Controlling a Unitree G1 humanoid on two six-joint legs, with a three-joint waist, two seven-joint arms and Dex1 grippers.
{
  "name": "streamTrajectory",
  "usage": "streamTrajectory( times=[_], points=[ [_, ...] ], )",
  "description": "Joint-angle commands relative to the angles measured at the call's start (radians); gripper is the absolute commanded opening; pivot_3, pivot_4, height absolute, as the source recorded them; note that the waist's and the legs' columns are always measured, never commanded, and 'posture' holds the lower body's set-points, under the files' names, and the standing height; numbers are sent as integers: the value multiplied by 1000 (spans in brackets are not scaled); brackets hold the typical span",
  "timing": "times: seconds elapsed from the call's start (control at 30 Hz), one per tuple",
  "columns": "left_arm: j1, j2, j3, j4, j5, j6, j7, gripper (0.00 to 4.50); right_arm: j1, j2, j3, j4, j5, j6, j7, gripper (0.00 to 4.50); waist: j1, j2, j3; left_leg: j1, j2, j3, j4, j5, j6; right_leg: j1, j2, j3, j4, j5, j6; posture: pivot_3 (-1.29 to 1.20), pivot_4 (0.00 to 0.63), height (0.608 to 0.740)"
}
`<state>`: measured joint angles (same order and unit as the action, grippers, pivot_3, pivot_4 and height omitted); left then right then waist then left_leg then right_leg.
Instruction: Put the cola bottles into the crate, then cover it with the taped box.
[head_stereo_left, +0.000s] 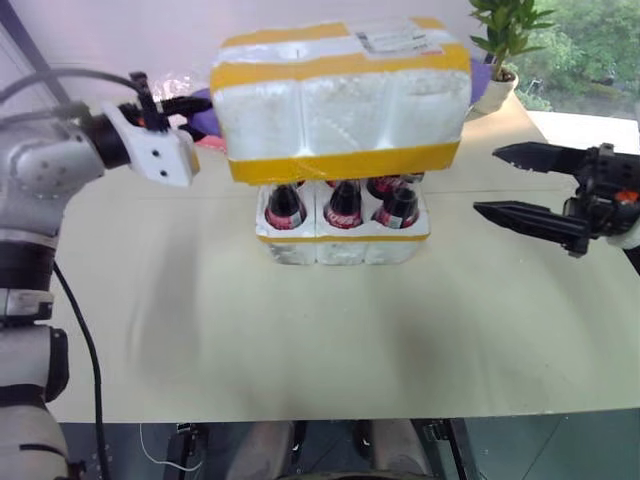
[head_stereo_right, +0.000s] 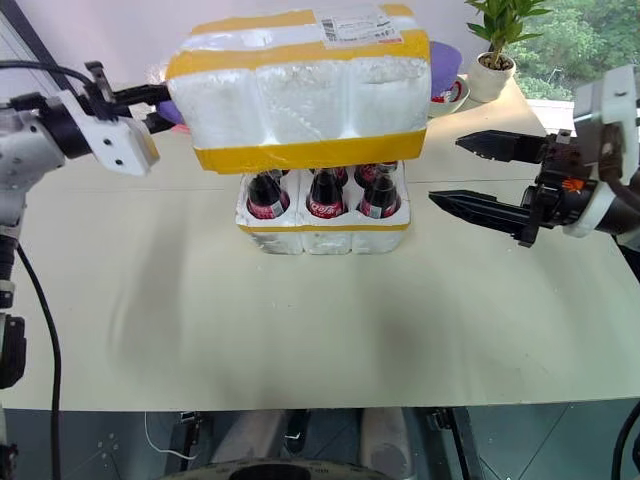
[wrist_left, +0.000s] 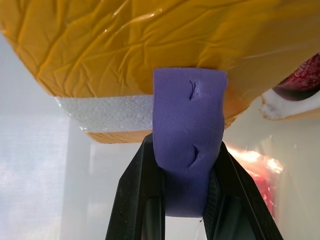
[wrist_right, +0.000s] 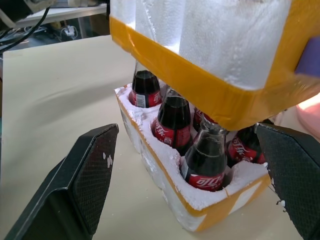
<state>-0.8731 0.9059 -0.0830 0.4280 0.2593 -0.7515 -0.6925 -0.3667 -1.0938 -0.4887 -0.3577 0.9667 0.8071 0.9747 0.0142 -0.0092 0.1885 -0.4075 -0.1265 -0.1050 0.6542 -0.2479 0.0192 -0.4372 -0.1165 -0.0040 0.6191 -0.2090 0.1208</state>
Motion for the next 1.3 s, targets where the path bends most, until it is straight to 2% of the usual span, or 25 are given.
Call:
streamTrajectory(
  times=[0.03,0.3,0.5,0.57,0.73,0.87,0.9,0.97,1.0,1.07,1.17,1.3],
  points=[
    [13,-17,-27,-27,90,10,53,381,-8,2,-40,-22,16,-15,-5,4500,0,0,0,0,0,0,0,0,0,0,0,0,0,0,0,0,150,740],
    [38,10,-33,-7,141,-3,108,381,-10,8,-35,-19,10,-18,-10,4500,-2,0,0,0,0,0,0,0,0,-1,0,0,0,0,0,0,150,740],
    [110,40,-30,-44,122,9,94,3298,-5,10,-26,-17,-3,-27,-5,4500,-3,0,0,0,0,0,0,0,0,-1,0,0,0,0,0,0,150,740],
    [158,56,-14,-82,69,42,58,4270,5,10,-27,-14,-6,-29,3,4500,-2,0,0,0,0,0,0,0,0,-1,0,0,0,0,0,0,150,740],
    [322,107,99,-282,-272,318,-126,4270,40,-3,-29,17,-36,-38,37,4500,-3,0,0,-1,0,0,0,-1,1,-1,0,0,0,0,0,0,150,740],
    [420,162,259,-479,-693,942,-251,4270,69,-13,-8,62,-93,-65,76,4500,-4,0,0,0,1,0,0,-1,1,-1,1,0,1,0,0,0,150,740],
    [451,210,338,-503,-882,1170,-307,4270,75,-17,1,85,-112,-78,95,4500,-6,0,0,0,1,0,0,-1,1,-1,2,0,1,0,0,0,150,740],
    [525,292,473,-514,-1115,1453,-452,4270,80,-23,22,125,-141,-94,125,4500,-13,0,0,0,1,0,0,-1,1,-1,4,0,1,0,0,0,150,740],
    [585,335,532,-518,-1163,1527,-538,4270,79,-29,37,145,-160,-107,144,4500,-26,1,1,0,1,0,0,-1,1,-2,4,0,1,0,0,0,150,740],
    [691,393,592,-505,-1127,1557,-638,4270,68,-42,69,174,-191,-135,185,4500,-31,3,1,0,1,0,-1,-1,1,-2,4,0,1,0,0,0,150,740],
    [745,419,627,-478,-1081,1561,-656,4270,54,-49,98,181,-208,-167,243,4500,-29,5,1,2,2,2,-3,-1,1,-1,4,1,1,-1,0,0,150,740],
    [728,415,659,-526,-1105,1603,-645,4270,34,-39,137,182,-214,-179,284,4500,-25,5,1,2,3,1,-3,-1,0,-1,3,1,0,-1,-1,0,150,740]
  ],
)
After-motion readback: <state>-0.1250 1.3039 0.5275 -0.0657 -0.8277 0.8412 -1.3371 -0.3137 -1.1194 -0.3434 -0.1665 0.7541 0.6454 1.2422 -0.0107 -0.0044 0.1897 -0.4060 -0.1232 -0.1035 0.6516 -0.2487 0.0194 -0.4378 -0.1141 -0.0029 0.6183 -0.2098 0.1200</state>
